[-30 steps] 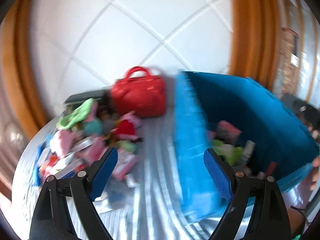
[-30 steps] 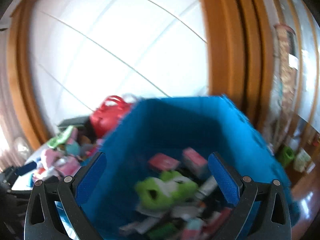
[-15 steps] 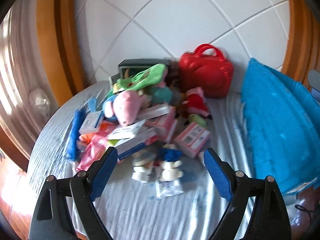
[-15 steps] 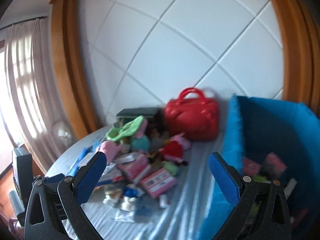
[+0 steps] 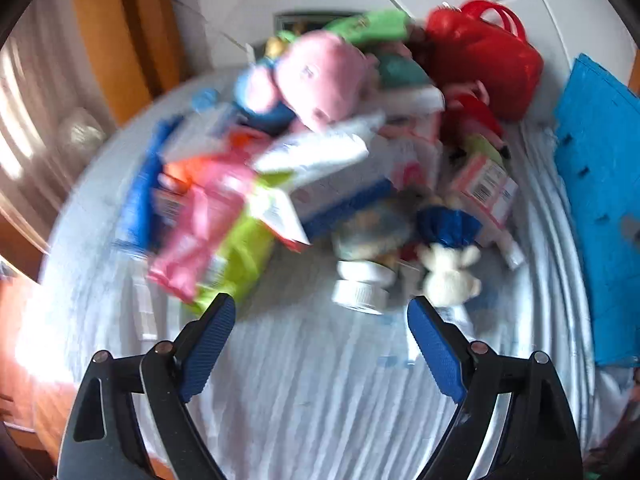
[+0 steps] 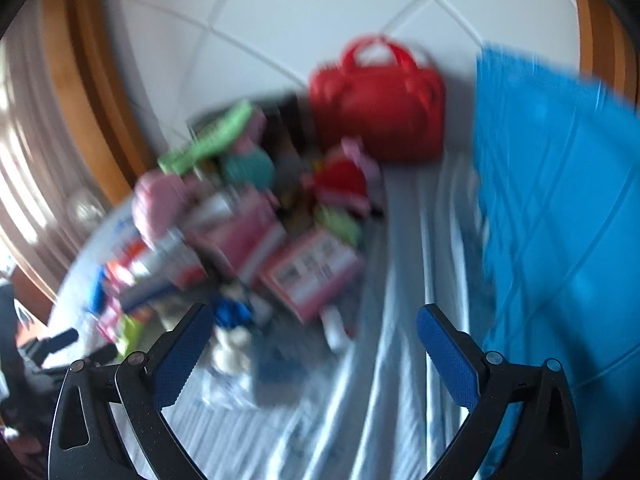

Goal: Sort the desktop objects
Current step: 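Move both tools back to the pile on the bed, then grasp the plush bunny with the left tool while the right tool grasps the small white bottle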

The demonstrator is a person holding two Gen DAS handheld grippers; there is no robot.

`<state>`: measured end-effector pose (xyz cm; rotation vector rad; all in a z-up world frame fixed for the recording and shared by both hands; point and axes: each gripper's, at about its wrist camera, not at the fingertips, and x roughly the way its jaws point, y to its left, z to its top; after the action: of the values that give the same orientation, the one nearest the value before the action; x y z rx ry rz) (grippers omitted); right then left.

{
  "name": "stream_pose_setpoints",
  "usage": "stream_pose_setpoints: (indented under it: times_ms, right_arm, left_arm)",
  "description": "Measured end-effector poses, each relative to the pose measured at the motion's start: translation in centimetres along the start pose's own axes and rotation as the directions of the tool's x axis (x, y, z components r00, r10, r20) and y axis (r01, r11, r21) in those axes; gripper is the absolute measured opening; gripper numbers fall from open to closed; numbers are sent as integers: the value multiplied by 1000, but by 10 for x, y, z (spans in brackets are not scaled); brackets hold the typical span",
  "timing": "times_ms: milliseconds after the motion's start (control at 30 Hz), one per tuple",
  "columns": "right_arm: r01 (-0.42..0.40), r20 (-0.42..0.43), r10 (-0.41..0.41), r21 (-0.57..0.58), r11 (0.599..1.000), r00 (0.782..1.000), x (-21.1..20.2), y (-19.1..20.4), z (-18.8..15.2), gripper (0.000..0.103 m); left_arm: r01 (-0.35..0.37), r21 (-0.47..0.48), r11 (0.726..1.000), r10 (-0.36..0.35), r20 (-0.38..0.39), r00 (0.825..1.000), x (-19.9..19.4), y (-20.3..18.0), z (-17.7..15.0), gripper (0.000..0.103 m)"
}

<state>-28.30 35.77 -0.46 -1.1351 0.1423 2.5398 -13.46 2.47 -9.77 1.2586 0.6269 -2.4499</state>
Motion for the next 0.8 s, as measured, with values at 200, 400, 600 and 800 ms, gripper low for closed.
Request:
stream_pose_setpoints:
  times_ms: [200, 400, 600, 800]
  right_arm:
    - [39, -65, -36, 45, 998, 997, 32, -20, -22, 103]
    - [81, -130, -79, 14, 997, 988, 66, -27, -23, 103]
    - [68, -207, -77, -49, 996, 975, 114, -19, -22, 49]
    - [29, -256, -49, -81, 996, 965, 152, -12, -17, 49]
  left_arm:
    - [76, 79, 994, -75, -16, 997, 38, -57, 2, 81]
    - [129, 87, 988, -121, -87, 989, 86, -91, 8, 58]
    - [115, 110, 987, -102, -110, 989, 112, -106, 18, 52]
    - [156, 126, 980, -142, -115, 983, 115, -110, 27, 52]
